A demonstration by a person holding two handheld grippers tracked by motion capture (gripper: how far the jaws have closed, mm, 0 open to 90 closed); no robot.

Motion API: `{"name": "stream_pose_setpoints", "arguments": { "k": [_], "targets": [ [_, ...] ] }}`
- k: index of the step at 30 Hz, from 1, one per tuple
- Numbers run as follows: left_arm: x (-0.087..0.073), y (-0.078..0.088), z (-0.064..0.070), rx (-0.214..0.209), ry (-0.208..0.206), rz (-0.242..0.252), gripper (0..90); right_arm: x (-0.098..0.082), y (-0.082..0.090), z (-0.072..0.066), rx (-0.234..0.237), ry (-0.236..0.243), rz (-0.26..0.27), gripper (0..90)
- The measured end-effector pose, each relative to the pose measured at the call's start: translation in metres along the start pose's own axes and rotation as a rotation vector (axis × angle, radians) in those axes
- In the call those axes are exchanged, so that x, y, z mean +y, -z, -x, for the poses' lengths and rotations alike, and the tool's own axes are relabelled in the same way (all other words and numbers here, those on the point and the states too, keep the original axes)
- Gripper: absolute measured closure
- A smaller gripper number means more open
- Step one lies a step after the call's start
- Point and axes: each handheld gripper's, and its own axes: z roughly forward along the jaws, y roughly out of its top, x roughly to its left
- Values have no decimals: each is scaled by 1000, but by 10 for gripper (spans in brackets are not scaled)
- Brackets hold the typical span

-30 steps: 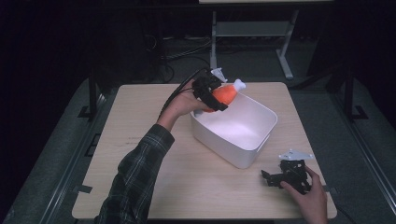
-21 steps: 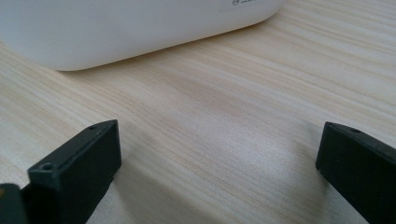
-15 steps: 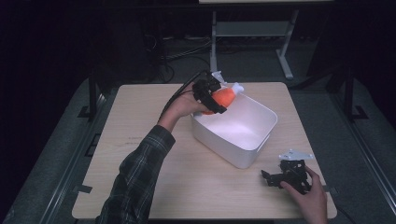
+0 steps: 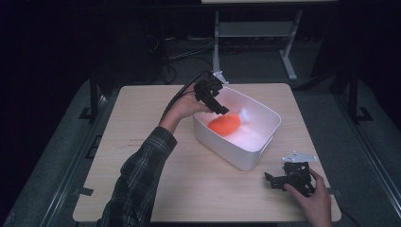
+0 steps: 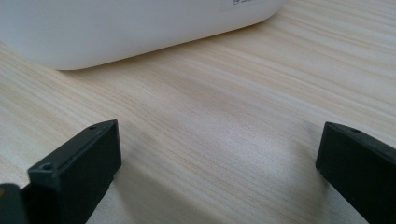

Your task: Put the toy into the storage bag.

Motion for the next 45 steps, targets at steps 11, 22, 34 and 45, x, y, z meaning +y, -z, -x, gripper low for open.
{"name": "stream_pose_setpoints", "arguments": {
  "k": [11, 22, 34, 45],
  "targets": [
    [-16, 21, 3, -16, 24, 37, 137, 0, 0, 0, 2, -4, -1, 0],
    [-39, 53, 15, 14, 35, 64, 137, 0, 0, 0, 1, -1, 0, 0],
    [-84, 78, 34, 48, 78, 96, 137, 0, 0, 0, 1, -1, -1, 0],
    [-130, 91, 60, 80, 137, 126, 137, 0, 0, 0, 1, -2, -1, 0]
  ]
}}
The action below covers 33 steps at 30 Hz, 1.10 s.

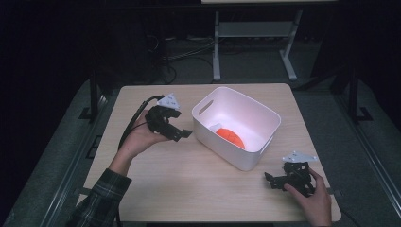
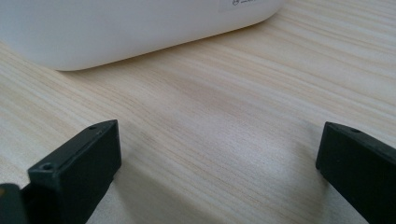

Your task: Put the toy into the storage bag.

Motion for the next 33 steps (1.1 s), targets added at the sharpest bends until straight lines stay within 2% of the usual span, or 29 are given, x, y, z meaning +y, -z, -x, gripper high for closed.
{"name": "stream_pose_setpoints", "arguments": {
  "k": [3, 13, 15, 20, 25, 28, 33],
  "targets": [
    [-17, 3, 6, 3, 17, -5, 137, 0, 0, 0, 0, 0, 0, 0],
    [-74, 0, 33, 49, 68, 15, 139, 0, 0, 0, 1, -2, 0, 0],
    [-85, -1, 36, 59, 78, 7, 139, 0, 0, 0, 0, -2, 1, 0],
    [-105, -5, 41, 81, 108, -2, 139, 0, 0, 0, 0, -2, 0, 0],
    [-124, -7, 45, 120, 119, -16, 139, 0, 0, 0, 0, -2, 1, 0],
    [-135, -9, 47, 126, 131, -20, 139, 0, 0, 0, 1, -2, 0, 0],
    [-152, -11, 48, 154, 139, -55, 139, 0, 0, 0, 1, -2, 0, 0]
  ]
}}
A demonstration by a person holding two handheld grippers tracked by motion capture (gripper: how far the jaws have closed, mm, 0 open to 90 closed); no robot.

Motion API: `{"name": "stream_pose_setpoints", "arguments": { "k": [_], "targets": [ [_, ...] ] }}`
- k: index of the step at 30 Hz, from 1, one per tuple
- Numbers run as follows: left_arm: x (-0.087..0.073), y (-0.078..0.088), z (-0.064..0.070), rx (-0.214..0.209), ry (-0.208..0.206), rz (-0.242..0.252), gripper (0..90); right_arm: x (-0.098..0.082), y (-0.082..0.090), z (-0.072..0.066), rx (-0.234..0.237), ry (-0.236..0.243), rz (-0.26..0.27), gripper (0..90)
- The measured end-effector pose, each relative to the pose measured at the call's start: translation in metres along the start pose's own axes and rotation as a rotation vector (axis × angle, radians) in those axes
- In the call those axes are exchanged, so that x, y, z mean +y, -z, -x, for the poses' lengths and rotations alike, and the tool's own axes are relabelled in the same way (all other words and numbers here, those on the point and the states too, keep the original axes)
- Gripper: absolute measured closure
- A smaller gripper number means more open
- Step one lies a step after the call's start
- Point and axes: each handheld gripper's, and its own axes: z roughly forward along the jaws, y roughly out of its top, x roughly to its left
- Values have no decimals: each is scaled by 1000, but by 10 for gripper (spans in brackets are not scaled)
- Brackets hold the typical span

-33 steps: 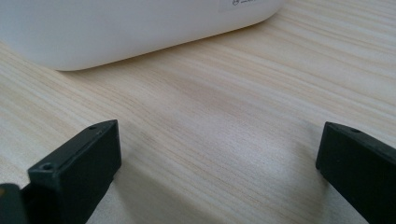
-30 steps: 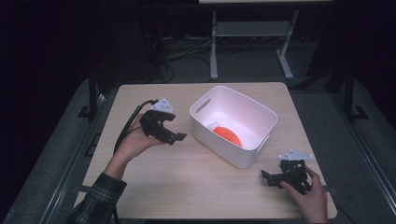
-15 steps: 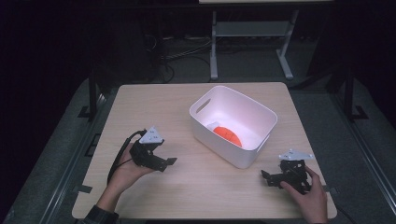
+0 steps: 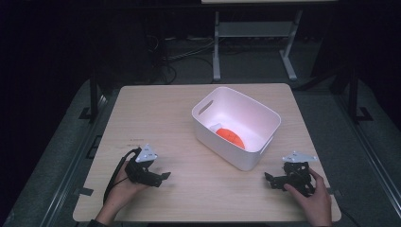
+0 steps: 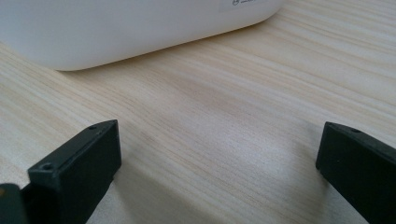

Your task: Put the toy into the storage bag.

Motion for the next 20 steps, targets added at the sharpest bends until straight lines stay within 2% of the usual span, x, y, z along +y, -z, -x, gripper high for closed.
{"name": "stream_pose_setpoints", "arguments": {
  "k": [6, 11, 20],
  "targets": [
    [-16, 0, -3, 6, 41, -7, 139, 0, 0, 0, 0, 0, 0, 0],
    [-25, -1, -4, 14, 38, -30, 138, 0, 0, 0, 0, 0, 0, 0],
    [-30, -3, -4, 4, 55, -31, 131, 0, 0, 0, 0, 0, 0, 0]
  ]
}}
